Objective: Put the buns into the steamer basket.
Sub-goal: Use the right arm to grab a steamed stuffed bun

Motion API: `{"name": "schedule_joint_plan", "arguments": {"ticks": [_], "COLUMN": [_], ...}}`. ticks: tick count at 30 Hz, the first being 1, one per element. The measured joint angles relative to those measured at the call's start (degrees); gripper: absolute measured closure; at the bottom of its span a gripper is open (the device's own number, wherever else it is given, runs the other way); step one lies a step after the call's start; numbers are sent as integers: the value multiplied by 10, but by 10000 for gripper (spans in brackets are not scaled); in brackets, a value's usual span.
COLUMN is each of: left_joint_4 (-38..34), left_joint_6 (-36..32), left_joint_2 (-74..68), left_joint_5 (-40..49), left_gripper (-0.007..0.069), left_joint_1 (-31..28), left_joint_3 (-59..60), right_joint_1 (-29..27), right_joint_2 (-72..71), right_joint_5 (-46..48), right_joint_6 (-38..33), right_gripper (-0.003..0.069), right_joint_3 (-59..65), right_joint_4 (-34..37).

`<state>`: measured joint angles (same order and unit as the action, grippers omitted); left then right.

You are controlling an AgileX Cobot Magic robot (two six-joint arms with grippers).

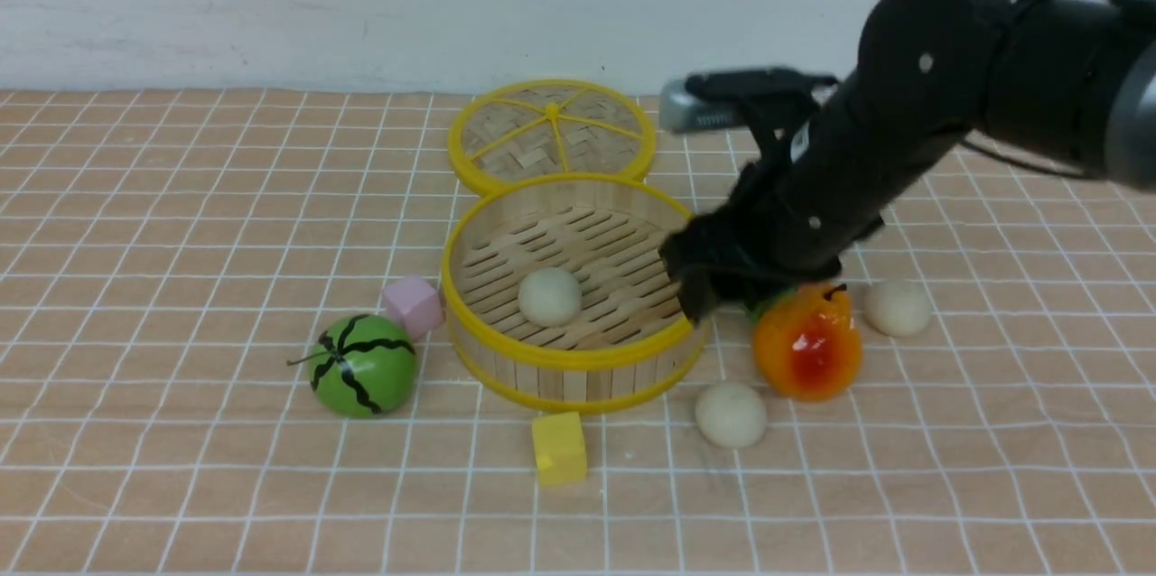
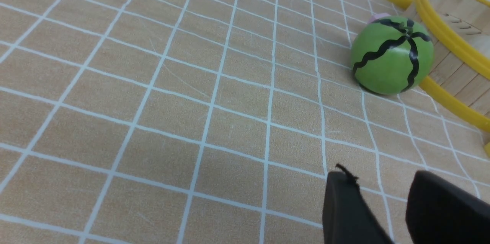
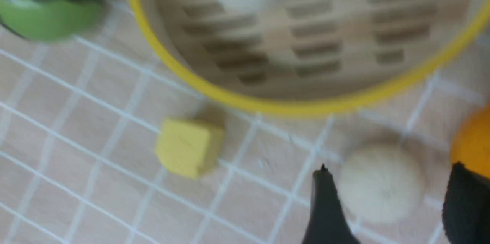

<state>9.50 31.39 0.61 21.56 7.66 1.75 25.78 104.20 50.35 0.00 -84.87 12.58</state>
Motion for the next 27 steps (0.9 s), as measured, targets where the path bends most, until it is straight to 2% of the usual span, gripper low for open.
{"name": "schedule_joint_plan", "arguments": {"ticks": [5,13,18,21,25,26,27], "left_joint_4": [0,0,0,0,0,0,0], "left_joint_6": [0,0,0,0,0,0,0], "left_joint_2": [0,0,0,0,0,0,0], "left_joint_5": [0,0,0,0,0,0,0], "left_gripper": [386,386,386,386,386,386,386], "left_joint_1": [0,0,0,0,0,0,0], "left_joint_3": [0,0,0,0,0,0,0], "right_joint_1": [-1,-1,-1,-1,-1,-1,-1], "right_joint_2": [4,4,21,36,39,38,37], "right_joint_5": [-58,-161,-183,-185,-187,-187,-187], "right_joint_6": [50,56,56,56,56,56,56], "right_gripper": [315,365,404,452,568,615,622], "right_joint_3": [78,143,145,145,145,145,145], "right_joint_4": [-18,-18,-18,-18,-16,-16,-16]}}
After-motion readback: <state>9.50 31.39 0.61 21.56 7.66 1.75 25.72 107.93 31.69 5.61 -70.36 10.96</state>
